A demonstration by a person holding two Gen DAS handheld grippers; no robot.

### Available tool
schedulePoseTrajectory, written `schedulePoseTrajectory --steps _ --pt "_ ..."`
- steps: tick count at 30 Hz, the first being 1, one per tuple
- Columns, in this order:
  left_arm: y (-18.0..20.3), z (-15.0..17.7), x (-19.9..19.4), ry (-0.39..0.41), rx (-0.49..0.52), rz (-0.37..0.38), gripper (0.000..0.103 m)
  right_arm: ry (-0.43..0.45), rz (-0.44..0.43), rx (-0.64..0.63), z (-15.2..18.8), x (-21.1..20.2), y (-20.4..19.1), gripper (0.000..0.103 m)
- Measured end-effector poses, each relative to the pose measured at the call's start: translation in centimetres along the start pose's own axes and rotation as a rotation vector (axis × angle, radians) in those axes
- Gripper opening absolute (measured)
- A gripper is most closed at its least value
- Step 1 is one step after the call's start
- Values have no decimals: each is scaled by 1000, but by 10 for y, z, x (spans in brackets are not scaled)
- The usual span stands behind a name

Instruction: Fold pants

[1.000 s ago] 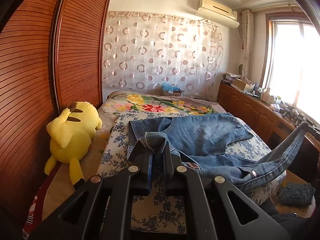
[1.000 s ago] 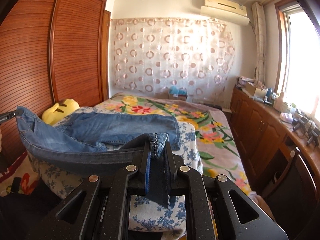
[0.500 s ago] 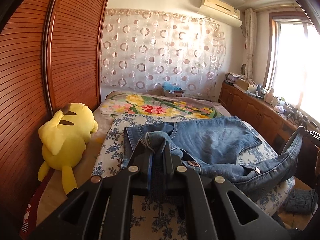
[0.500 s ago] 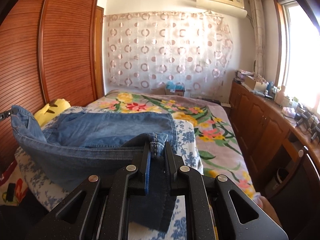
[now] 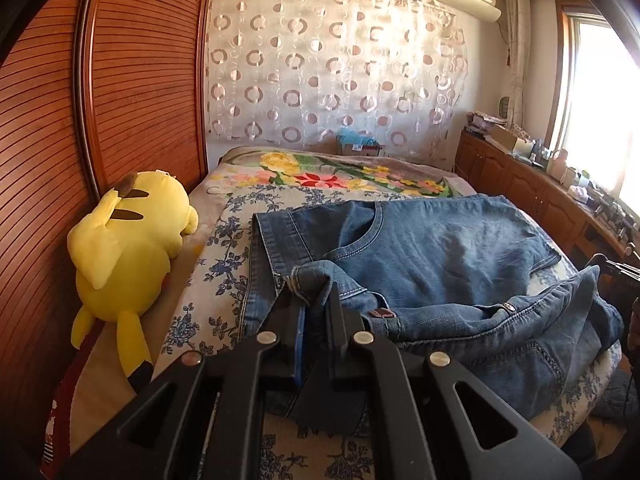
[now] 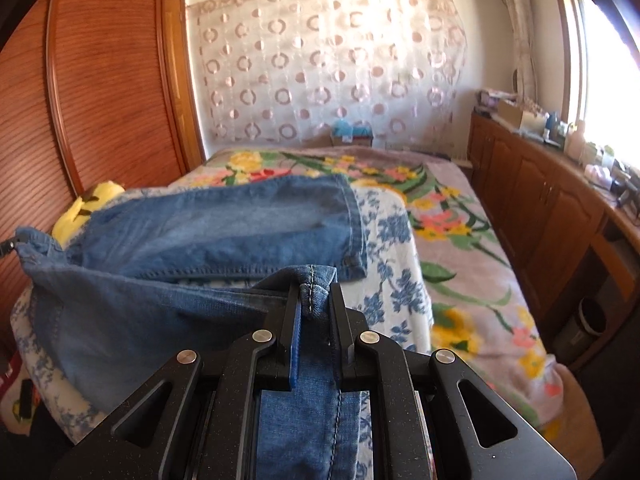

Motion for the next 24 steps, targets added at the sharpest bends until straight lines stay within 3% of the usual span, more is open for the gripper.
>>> schedulePoseTrajectory --steps 7,12,16,24 --pt "1 -3 26 -38 6 -17 4 -52 -3 -21 10 31 -5 9" --pt "12 -19 17 6 -1 23 4 -37 -1 -14 0 32 0 9" --pt "24 -43 9 51 2 52 4 15 18 -19 -26 20 7 9" --pt "26 -84 30 93 21 29 4 97 75 -83 -85 18 31 9"
Point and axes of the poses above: each gripper's, at about its wrist camera, not at the fingertips, and x roughly the way its jaws point, y to its right, z to its underside, the point moved 3 cm from there along x, roughly the way its jaws point, and after that the axes turned 13 degrees about -x, right-handed, at the moved point
